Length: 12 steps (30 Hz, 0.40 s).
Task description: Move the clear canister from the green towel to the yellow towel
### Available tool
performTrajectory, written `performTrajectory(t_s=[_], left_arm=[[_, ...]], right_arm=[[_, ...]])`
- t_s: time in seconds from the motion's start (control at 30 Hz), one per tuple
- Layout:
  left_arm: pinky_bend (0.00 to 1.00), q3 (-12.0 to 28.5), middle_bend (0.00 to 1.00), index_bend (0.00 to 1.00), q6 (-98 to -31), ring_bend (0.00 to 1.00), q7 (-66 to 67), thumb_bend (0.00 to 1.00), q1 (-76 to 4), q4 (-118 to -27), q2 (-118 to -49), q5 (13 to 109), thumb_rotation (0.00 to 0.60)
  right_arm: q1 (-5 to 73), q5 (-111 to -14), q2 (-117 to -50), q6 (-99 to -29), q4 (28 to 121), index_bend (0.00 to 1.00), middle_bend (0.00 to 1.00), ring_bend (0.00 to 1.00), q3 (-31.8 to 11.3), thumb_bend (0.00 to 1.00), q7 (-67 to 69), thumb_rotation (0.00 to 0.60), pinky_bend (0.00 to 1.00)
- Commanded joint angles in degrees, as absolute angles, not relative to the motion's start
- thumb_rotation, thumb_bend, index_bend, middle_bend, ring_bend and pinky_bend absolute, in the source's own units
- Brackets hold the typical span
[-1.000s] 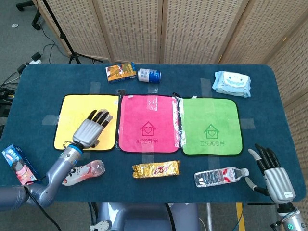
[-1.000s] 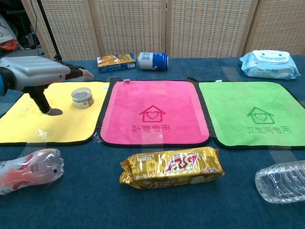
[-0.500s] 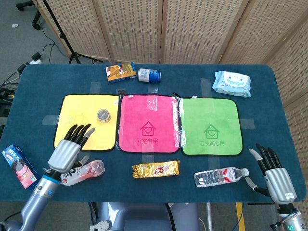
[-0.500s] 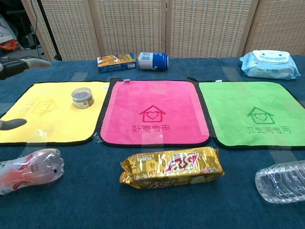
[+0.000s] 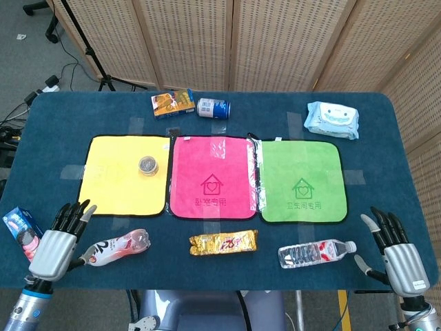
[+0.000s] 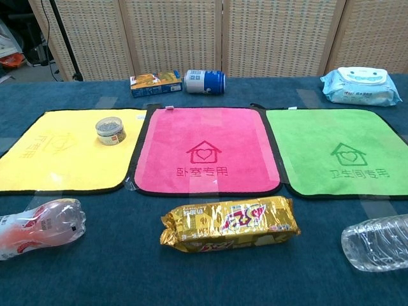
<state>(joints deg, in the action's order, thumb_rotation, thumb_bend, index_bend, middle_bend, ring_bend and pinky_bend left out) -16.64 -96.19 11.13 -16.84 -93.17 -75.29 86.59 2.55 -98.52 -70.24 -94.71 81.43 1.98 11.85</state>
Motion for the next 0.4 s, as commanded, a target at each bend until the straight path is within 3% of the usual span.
performTrajectory(t_s=[0.03, 0.4], left_arm=[[0.00, -15.36, 0.00, 0.00, -95.43, 0.00, 10.86, 0.27, -15.88, -92.02, -75.49, 86.78, 0.600], [0.00, -11.74, 0.00, 0.00, -93.41, 0.00, 10.09, 0.27, -14.06, -90.97, -75.40, 88.55, 0.600]], right_arm=[[2.51, -98.76, -70.17, -94.86, 81.59, 0.09, 0.01, 0.00, 1.99, 0.31, 11.57, 0.600, 0.01], [2.88, -99.64, -70.49, -94.18, 82.08, 0.09, 0.01, 0.00, 2.27, 0.31, 10.61, 0.600, 0.01]])
